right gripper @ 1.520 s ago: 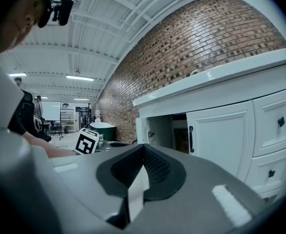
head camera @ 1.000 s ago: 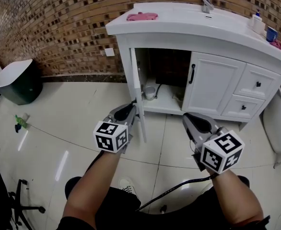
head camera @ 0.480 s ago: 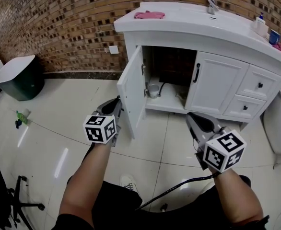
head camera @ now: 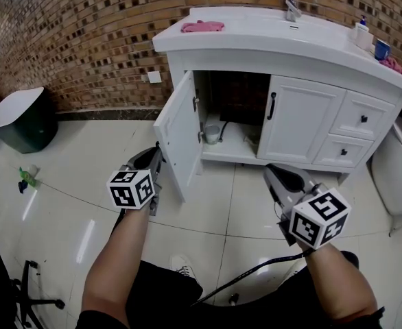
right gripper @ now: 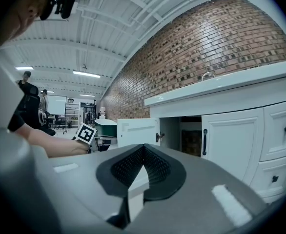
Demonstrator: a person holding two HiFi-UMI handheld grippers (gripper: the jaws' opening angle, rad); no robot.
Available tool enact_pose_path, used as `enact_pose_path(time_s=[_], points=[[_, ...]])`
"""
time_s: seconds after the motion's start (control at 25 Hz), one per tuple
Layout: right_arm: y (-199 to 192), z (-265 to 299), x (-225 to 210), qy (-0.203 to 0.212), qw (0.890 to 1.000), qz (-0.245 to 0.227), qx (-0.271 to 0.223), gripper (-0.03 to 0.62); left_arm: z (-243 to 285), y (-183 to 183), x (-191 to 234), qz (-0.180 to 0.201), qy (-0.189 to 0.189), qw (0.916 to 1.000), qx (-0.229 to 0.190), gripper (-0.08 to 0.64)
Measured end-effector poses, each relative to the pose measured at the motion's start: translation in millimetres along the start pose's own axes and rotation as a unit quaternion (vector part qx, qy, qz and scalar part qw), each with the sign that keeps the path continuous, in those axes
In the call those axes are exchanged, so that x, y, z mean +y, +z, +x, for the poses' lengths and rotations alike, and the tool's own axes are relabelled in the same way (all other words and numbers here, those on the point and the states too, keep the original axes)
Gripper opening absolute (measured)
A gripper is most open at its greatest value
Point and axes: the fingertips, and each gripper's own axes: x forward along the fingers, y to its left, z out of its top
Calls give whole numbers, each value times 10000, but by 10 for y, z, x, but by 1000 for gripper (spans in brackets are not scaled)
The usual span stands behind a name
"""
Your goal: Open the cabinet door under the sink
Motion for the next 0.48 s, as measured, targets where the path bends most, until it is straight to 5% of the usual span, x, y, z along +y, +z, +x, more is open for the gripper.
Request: enact_pose_path(time_s=[0.16, 0.28, 0.48], points=[[-9, -74, 1, 0, 10000, -5, -6, 8, -184, 102, -91, -323, -101, 9993, -167, 5], [-11, -130, 0, -26, 10000, -15, 0, 8, -338, 273, -263, -202, -225, 9993, -239, 5], [-44, -247, 42, -12, 9997, 233, -37, 8, -486, 468, -862, -248, -1056, 9929, -488, 5]])
